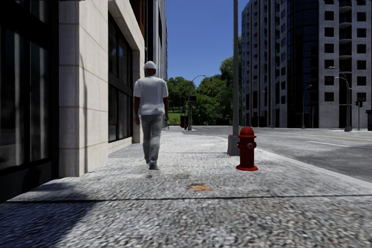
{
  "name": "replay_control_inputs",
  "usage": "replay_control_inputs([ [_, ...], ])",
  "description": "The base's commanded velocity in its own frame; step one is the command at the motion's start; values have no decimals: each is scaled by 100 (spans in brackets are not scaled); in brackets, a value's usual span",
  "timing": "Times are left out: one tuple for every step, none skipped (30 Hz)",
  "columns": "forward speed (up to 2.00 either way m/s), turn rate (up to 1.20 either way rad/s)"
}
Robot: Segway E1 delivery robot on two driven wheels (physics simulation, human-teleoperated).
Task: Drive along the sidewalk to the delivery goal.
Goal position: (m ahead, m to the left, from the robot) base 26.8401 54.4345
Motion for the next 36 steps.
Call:
replay_control_inputs([
  [200, 0],
  [200, 0],
  [200, 0],
  [200, 0],
  [200, 0],
  [200, 0],
  [200, 0],
  [200, 0],
  [200, 0],
  [200, 0],
  [200, 0],
  [200, 0],
  [200, 0],
  [200, 0],
  [200, 0],
  [200, 0],
  [200, 0],
  [200, 0],
  [200, 0],
  [200, 0],
  [200, 0],
  [200, 0],
  [200, 0],
  [200, 0],
  [200, 0],
  [200, 0],
  [200, 0],
  [200, 0],
  [200, 0],
  [200, 0],
  [200, -1],
  [200, -1],
  [200, -4],
  [200, -6],
  [200, -6],
  [200, -8],
])
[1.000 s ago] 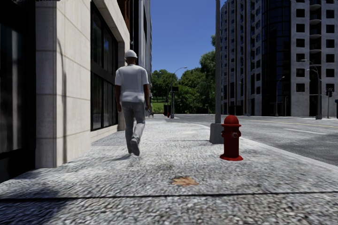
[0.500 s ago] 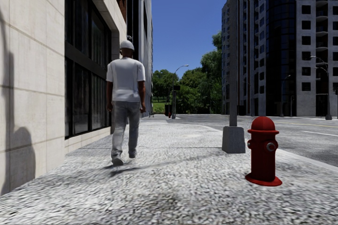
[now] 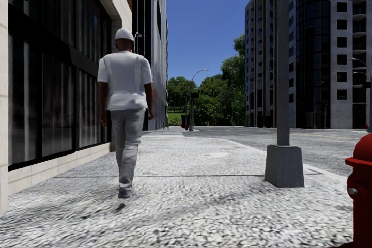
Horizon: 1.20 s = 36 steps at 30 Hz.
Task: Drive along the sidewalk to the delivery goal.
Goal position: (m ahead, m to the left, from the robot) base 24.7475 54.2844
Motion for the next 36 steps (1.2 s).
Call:
replay_control_inputs([
  [200, -10],
  [200, -10],
  [200, -10],
  [200, -11],
  [200, -14],
  [200, -19],
  [200, -19],
  [200, -20],
  [200, -20],
  [200, -21],
  [200, -21],
  [200, -21],
  [200, -21],
  [200, -21],
  [200, -21],
  [200, -21],
  [200, -27],
  [200, -27],
  [200, -35],
  [200, -38],
  [200, -38],
  [200, -38],
  [200, -38],
  [200, -38],
  [200, -38],
  [200, -38],
  [200, -38],
  [200, -38],
  [200, -38],
  [200, -38],
  [200, -38],
  [200, -33],
  [200, -15],
  [200, 0],
  [200, 0],
  [200, 0],
])
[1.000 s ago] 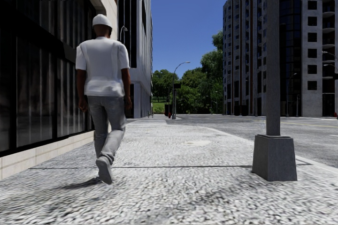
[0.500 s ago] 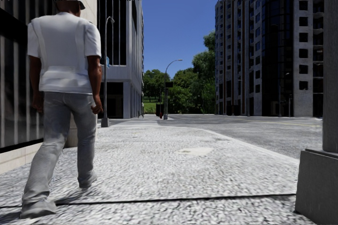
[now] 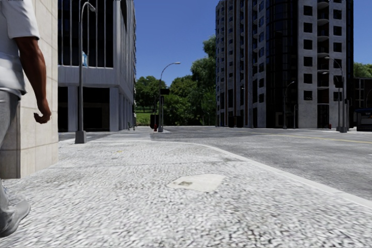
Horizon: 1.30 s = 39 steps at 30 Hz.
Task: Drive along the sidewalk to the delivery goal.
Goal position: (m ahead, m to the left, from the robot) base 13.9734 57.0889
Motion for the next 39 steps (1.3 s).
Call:
replay_control_inputs([
  [200, 0],
  [200, 0],
  [200, 0],
  [200, 0],
  [200, 0],
  [200, 0],
  [200, 0],
  [200, 0],
  [200, 0],
  [200, 0],
  [200, 0],
  [200, 0],
  [200, 0],
  [200, 0],
  [200, 0],
  [200, 0],
  [200, 0],
  [200, 0],
  [200, 0],
  [200, 0],
  [200, 0],
  [200, 0],
  [200, 0],
  [200, 0],
  [200, 0],
  [200, 0],
  [200, 0],
  [200, 0],
  [200, 0],
  [200, 0],
  [200, 9],
  [200, 23],
  [200, 23],
  [200, 30],
  [200, 31],
  [200, 31],
  [200, 31],
  [200, 31],
  [200, 31],
])
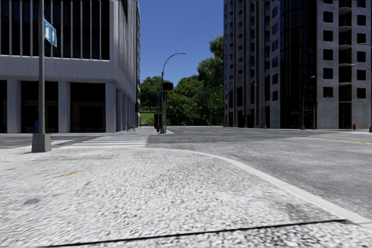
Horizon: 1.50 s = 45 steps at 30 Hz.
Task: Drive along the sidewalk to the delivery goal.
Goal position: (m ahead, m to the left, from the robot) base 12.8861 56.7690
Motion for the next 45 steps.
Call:
replay_control_inputs([
  [200, 31],
  [200, 31],
  [200, 31],
  [200, 31],
  [200, 31],
  [200, 31],
  [200, 31],
  [200, 31],
  [200, 31],
  [200, 31],
  [200, 31],
  [200, 31],
  [200, 31],
  [200, 31],
  [200, 31],
  [200, 31],
  [200, 31],
  [200, 31],
  [200, 31],
  [200, 31],
  [200, 31],
  [200, 31],
  [200, 31],
  [200, 31],
  [200, 31],
  [200, 31],
  [200, 31],
  [200, 31],
  [200, 31],
  [200, 31],
  [200, 31],
  [200, 31],
  [200, 31],
  [200, 31],
  [200, 31],
  [200, 31],
  [200, 31],
  [200, 31],
  [200, 31],
  [200, 31],
  [200, 31],
  [200, 31],
  [200, 31],
  [200, 31],
  [200, 31],
])
